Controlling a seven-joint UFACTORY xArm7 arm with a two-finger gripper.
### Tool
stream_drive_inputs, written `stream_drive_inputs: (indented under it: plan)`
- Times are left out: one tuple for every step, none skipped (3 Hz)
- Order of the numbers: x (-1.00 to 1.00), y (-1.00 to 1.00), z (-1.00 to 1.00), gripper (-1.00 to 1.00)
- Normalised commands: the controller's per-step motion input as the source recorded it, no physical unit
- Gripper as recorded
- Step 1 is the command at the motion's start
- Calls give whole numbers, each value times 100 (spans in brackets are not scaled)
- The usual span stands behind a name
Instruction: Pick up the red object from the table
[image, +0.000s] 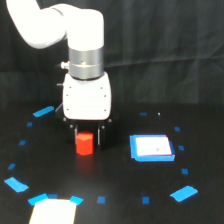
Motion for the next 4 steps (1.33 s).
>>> stream_drive_inputs:
  plan:
    - [-46,-62,46,-70]
    - [-17,100,100,-10]
    - [16,77,100,-20]
    - [92,3,100,-64]
